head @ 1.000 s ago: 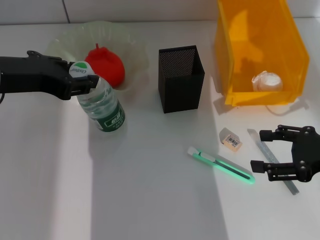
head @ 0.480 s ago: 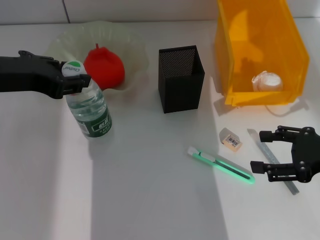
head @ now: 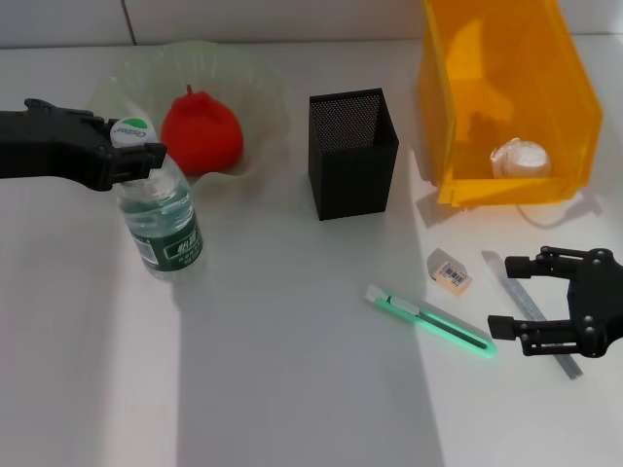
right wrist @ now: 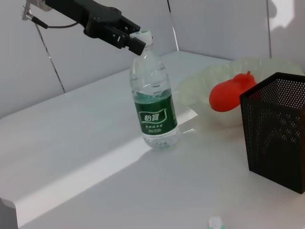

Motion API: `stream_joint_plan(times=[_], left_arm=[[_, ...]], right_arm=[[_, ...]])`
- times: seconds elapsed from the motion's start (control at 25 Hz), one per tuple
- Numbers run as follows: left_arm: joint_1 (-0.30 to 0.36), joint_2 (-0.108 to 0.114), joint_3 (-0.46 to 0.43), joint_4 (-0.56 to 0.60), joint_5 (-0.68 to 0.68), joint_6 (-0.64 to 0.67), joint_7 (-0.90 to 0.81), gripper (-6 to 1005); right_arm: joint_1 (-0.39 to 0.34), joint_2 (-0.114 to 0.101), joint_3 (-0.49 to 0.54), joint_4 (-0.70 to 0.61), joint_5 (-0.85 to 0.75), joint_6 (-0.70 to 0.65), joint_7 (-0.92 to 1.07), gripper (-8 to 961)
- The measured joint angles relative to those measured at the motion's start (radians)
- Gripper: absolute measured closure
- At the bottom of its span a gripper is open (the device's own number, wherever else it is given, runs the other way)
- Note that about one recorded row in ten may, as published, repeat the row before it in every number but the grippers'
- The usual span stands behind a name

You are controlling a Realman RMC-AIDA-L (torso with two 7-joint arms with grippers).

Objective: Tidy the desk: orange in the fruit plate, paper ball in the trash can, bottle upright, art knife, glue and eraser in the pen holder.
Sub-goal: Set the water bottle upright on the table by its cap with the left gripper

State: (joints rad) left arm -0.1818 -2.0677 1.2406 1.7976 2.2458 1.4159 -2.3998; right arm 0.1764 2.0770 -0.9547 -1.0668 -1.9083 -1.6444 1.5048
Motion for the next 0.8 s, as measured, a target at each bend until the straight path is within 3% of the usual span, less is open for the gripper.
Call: stream_joint_plan(times=[0.8], left_arm=[[0.003, -0.005, -0.009, -0.008, -0.009, -0.025, 0.005, 518]], right_arm=[[0.000, 0.002, -0.005, -0.001, 0.000, -0.003, 0.002, 133]])
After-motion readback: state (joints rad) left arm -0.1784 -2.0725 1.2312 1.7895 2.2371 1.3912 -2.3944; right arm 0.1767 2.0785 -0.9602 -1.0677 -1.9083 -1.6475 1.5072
